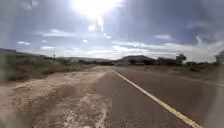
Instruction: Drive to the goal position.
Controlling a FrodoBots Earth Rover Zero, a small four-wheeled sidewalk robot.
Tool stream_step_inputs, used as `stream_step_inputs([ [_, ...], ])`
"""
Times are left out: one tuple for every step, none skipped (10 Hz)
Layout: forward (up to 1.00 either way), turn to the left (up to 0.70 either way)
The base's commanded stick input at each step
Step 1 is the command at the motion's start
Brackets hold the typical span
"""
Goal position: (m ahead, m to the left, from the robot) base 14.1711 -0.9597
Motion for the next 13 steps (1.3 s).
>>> stream_step_inputs([
  [1.0,0.0],
  [1.0,0.0],
  [1.0,0.0],
  [1.0,0.0],
  [1.0,0.0],
  [1.0,0.0],
  [1.0,0.0],
  [1.0,0.0],
  [1.0,0.0],
  [1.0,0.0],
  [1.0,0.0],
  [1.0,0.0],
  [1.0,0.0],
])
